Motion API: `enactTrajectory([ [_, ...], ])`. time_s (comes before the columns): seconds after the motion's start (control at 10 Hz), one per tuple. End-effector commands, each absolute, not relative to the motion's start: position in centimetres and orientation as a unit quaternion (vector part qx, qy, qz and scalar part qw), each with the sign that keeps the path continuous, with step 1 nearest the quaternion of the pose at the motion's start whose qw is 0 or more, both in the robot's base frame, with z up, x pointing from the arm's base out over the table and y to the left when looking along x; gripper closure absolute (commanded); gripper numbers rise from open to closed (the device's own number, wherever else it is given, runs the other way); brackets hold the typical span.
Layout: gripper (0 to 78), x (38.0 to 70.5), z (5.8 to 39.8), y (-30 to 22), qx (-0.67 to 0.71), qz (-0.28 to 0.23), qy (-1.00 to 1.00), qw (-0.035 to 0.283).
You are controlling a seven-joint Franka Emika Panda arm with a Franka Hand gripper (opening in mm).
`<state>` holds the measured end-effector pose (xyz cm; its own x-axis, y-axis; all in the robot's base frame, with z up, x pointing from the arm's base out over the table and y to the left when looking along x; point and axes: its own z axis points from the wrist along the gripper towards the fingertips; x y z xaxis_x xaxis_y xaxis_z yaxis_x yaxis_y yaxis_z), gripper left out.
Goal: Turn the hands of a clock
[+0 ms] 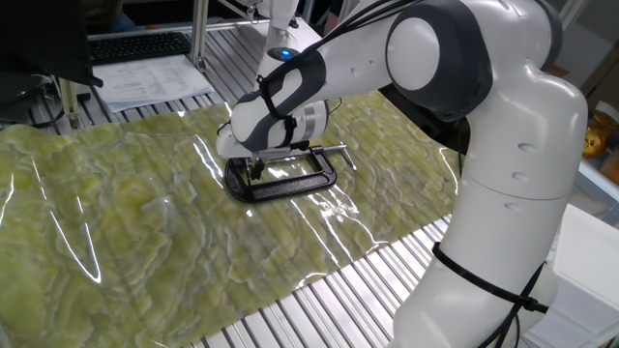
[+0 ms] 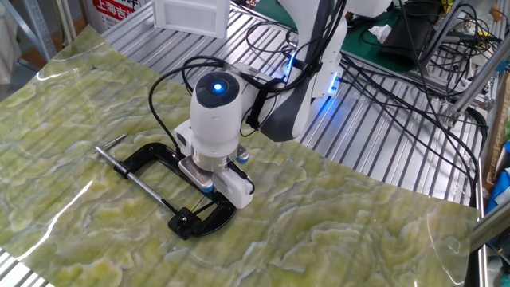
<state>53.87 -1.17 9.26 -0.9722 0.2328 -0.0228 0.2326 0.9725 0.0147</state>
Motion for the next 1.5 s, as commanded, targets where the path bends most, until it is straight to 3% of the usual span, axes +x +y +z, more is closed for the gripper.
enactTrajectory([
  [0.1, 77.6, 54.0, 9.1, -1.2, 0.125, 0.007, 0.992, 0.019],
  [1.5, 77.6, 55.3, 8.5, 0.1, 0.153, 0.011, 0.988, 0.030],
])
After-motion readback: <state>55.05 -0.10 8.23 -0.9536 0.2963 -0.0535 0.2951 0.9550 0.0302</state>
